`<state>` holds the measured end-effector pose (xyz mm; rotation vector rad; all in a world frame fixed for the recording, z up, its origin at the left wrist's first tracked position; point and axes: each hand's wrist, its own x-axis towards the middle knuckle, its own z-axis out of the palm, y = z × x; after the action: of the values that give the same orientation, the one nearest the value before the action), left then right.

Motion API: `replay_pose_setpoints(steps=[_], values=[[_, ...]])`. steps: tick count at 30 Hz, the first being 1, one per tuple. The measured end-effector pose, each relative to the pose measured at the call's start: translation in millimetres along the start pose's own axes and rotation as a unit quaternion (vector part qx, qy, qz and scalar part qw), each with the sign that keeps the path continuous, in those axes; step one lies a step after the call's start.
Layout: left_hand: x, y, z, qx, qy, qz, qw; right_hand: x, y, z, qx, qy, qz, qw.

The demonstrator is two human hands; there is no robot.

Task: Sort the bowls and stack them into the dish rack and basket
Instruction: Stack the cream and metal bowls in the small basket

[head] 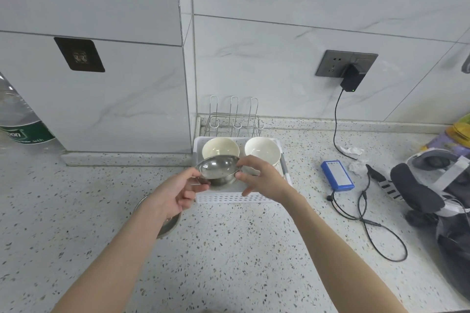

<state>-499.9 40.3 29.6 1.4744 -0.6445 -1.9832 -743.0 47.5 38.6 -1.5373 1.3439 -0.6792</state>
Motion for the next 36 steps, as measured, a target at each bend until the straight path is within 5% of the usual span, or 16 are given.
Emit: replay_pose_setpoints(steps=[6,12,21,36], values=[[2,3,3,0.178,0.036,0.023,0.983,7,3,-4,0.006,0.011,0.008,1.000],[7,7,11,0.318,0.095,0.169,0.928,18,8,-10,0.021,0.006,0.048,0.999],[21,17,12,0.337,0.058,0.150,0.928,42,3,-25,0.055,-0.013,0.165,0.985],[52,26,11,0.415,0.080,0.151,0.894,65,14,-24,0.014,-0.032,0.199,0.979]])
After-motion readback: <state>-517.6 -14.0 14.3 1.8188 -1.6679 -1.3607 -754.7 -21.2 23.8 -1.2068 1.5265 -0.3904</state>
